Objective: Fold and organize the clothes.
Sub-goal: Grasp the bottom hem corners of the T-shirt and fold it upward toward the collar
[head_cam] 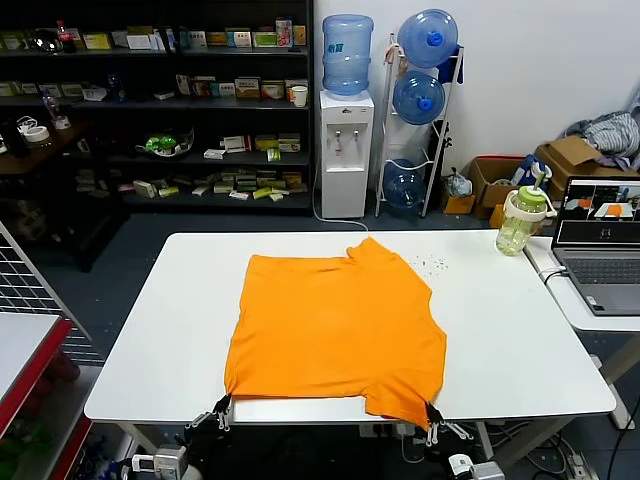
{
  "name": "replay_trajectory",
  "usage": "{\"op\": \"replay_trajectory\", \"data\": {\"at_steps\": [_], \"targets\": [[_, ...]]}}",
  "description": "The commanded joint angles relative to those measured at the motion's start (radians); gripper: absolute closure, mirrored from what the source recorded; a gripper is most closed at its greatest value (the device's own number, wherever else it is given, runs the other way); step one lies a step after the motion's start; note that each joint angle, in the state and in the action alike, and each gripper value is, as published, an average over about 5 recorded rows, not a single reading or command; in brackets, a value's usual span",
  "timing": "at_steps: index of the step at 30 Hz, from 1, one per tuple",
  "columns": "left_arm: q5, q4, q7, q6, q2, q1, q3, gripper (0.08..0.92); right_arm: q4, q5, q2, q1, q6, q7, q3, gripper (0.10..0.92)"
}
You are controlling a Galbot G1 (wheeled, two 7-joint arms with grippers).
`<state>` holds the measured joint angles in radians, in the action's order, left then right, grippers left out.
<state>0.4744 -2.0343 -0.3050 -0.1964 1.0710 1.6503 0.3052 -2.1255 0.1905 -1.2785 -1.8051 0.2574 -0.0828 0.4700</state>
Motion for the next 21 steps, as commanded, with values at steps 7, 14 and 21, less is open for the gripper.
{"op": "replay_trajectory", "data": {"at_steps": [7, 14, 21], "targets": [[0.063, -0.088, 0.012, 0.005, -0.086, -0.028, 0.004, 0.908, -0.017, 0.181, 0.102, 0.171, 0.014, -0.065, 0.031, 0.902], [0.125, 0.069, 0.048, 0.026, -0.149, -0.299, -0.067, 0.908, 0.136, 0.313, 0.187, 0.44, 0.022, -0.13, -0.058, 0.902], [0.151, 0.198, 0.037, 0.024, -0.157, -0.479, -0.158, 0.908, 0.27, 0.395, 0.228, 0.647, 0.055, -0.175, -0.176, 0.902]]}}
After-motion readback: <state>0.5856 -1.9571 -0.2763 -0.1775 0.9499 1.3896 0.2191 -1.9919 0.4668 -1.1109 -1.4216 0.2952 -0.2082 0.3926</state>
